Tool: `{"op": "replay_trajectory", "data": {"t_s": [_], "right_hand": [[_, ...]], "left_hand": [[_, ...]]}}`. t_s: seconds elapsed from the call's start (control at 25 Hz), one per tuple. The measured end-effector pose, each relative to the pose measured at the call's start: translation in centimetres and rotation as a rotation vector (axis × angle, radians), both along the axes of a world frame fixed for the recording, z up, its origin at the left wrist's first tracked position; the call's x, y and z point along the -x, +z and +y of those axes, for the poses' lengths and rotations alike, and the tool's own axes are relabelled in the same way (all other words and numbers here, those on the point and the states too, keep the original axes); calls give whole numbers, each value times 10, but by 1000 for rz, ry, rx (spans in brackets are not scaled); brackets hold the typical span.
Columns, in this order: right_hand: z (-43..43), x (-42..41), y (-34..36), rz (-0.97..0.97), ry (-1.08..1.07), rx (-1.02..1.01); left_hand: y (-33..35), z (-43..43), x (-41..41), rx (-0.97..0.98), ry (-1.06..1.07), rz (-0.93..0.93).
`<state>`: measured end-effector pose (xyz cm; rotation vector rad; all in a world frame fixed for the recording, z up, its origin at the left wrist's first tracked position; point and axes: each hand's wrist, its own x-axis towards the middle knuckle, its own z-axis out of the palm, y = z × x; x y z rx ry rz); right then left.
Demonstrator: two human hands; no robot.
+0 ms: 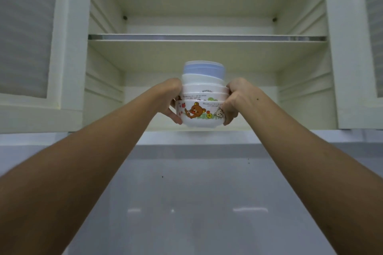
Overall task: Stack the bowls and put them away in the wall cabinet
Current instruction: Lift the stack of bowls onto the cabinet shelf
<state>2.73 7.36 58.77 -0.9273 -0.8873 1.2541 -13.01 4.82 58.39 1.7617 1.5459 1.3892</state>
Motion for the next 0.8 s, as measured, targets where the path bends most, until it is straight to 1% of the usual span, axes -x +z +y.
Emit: {"op": "replay_trajectory", "data": {"t_s": [0.2, 0.32, 0.8], "right_hand": [[48, 2, -1, -44, -21, 24], [76, 3, -5, -65, -20, 46], [156, 16, -5, -76, 23, 68]], "left_hand": [[4, 58, 2, 53, 30, 9], [0, 86, 2, 67, 39, -17], [-3, 152, 12, 165, 108, -141]]}}
